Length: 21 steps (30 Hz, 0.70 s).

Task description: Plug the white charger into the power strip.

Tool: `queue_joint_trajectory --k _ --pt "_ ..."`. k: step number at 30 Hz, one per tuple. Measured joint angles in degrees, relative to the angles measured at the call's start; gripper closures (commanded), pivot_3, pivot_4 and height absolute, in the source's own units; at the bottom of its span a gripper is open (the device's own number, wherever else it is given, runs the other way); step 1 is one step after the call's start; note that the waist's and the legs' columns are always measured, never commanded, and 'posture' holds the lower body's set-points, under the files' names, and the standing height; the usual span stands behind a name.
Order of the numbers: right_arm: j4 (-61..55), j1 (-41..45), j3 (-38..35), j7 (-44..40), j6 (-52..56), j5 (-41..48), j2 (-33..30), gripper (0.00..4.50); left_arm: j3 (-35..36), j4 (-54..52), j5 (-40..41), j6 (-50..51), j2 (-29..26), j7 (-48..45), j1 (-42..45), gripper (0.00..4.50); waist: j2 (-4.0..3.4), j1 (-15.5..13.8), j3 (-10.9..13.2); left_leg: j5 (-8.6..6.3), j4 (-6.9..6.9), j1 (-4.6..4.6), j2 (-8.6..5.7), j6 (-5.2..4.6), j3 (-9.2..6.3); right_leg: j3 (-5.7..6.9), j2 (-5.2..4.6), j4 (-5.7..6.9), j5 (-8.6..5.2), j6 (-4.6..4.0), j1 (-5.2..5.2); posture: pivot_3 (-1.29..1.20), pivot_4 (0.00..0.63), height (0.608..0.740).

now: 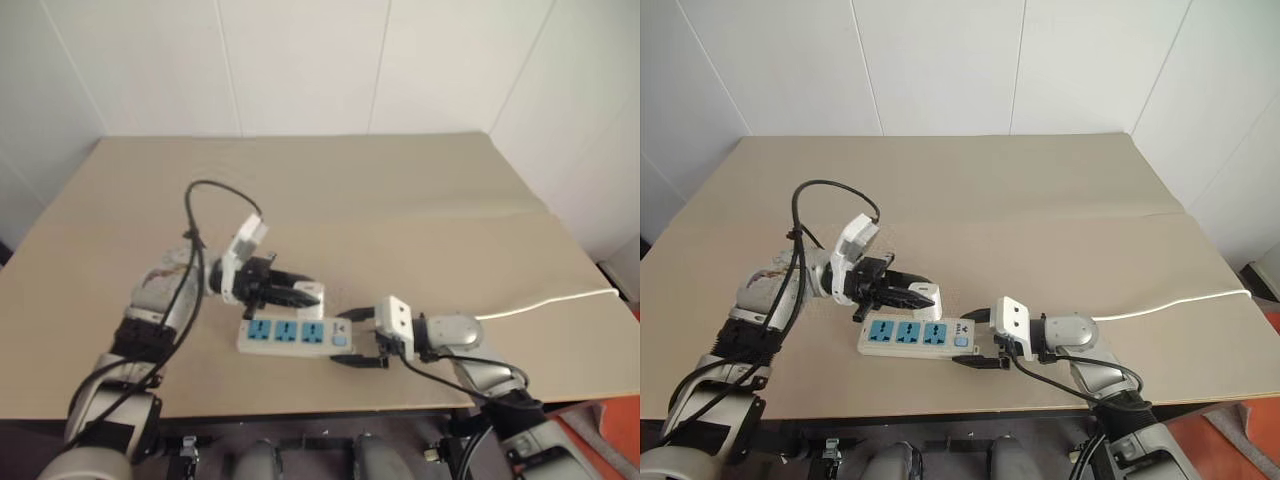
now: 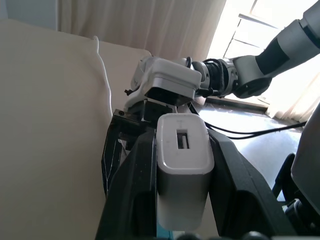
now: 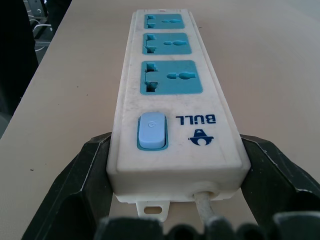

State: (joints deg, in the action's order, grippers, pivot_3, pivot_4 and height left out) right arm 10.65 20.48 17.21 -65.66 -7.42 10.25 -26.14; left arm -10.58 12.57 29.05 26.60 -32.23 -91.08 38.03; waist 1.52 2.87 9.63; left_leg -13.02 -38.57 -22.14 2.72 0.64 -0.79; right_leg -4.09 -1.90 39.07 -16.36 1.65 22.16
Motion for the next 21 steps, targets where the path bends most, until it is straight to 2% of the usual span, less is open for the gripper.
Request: queue_joint_trajectory --k 9,21 --pt "0.05 -0.04 0.1 0.32 -0.44 -0.11 0.01 1.1 -3.69 6.4 -3.94 -6.75 0.17 -1.04 -0.08 3.48 0.0 -0.06 0.0 0.0 0.02 -0.02 0.04 0.0 0.0 -0.01 0.05 -0.05 -0.01 0.03 0.02 0.0 0.15 0.74" --pt "0.02 -0.15 0.04 0.49 -0.51 -0.12 -0.14 1.1 -4.46 9.42 -3.95 -8.07 1.61 -1.33 1.58 3.48 0.0 -0.2 0.0 0.0 0.03 -0.02 0.04 0.0 0.0 -0.02 0.05 -0.07 -0.05 0.08 0.01 0.0 0.15 0.74"
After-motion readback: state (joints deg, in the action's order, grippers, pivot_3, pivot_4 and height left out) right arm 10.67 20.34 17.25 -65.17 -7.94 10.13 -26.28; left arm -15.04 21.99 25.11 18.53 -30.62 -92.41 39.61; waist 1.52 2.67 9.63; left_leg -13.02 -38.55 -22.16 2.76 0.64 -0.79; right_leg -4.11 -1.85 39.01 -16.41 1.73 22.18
